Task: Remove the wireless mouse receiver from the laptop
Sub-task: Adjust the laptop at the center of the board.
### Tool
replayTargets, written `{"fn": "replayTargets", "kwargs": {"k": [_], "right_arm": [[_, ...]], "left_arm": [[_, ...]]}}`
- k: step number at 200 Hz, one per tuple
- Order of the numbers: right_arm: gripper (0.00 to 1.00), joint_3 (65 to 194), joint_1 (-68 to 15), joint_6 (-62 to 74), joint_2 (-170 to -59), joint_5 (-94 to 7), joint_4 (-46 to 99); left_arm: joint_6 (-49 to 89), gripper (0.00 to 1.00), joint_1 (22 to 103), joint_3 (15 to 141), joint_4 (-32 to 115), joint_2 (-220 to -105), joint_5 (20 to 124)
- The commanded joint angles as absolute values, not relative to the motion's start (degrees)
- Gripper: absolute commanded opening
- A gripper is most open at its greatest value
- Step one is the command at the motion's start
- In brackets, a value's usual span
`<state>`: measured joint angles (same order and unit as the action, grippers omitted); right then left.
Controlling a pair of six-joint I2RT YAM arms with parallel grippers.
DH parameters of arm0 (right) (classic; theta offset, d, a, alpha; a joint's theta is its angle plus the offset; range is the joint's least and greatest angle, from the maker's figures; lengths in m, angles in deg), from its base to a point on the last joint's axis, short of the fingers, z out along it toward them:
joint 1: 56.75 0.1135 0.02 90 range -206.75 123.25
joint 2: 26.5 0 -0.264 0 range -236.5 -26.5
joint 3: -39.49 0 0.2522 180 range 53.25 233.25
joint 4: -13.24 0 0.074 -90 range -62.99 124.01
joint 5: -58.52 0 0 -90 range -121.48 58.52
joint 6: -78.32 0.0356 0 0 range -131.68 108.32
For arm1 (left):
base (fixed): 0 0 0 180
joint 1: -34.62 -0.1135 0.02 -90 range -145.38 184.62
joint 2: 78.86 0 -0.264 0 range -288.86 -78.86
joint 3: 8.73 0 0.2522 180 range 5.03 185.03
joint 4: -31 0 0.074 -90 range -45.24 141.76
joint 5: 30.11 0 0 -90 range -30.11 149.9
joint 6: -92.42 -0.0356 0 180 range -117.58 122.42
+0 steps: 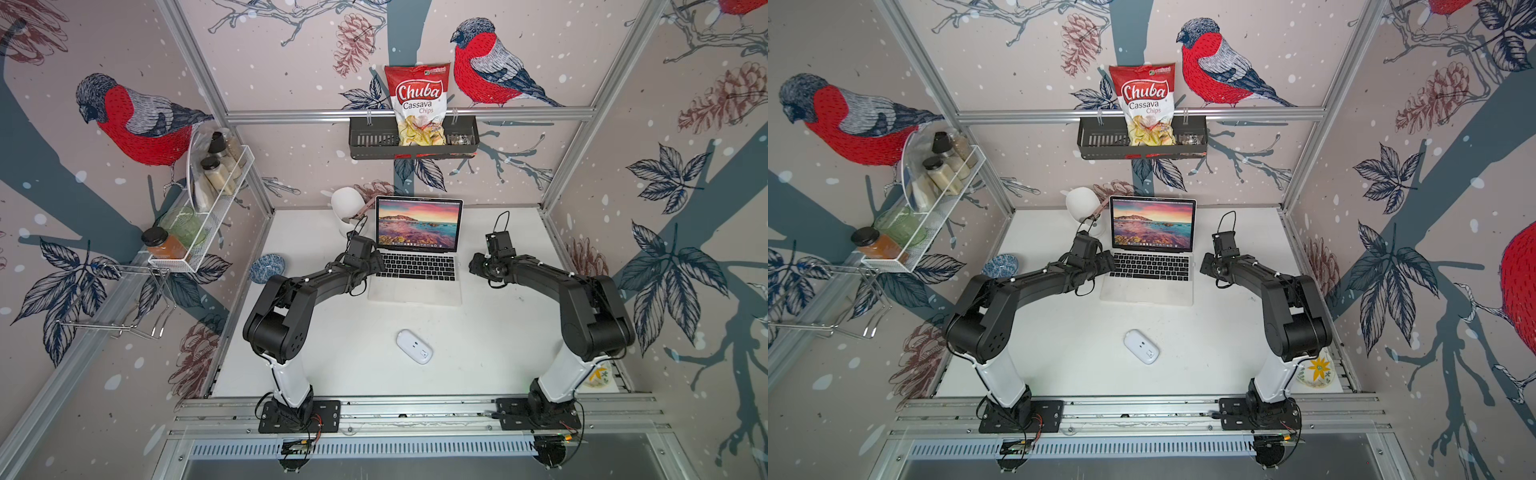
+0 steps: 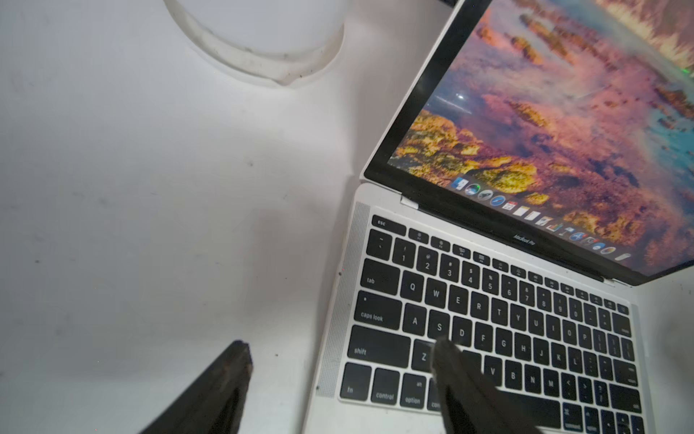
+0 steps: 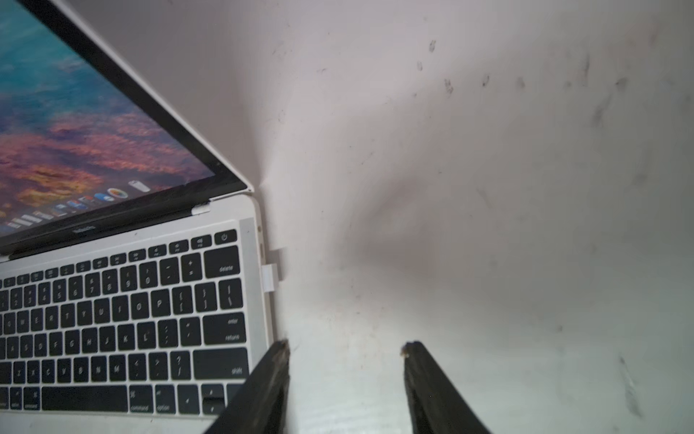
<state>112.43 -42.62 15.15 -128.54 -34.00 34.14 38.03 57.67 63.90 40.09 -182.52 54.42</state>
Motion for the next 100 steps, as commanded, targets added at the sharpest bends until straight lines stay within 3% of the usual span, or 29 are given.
{"fn": "replayTargets", "kwargs": {"k": [1, 100], "right_arm": [[0.52, 114.0, -43.3, 13.9, -131.4, -39.0, 30.4], [0.54, 114.6, -38.6, 15.3, -138.1, -45.9, 27.7]], "left_arm": [[38.6, 0.79, 57.3, 63.3, 35.3, -183.2, 58.4], [39.3, 0.8, 57.1, 59.0, 31.3, -186.5, 63.9]]}}
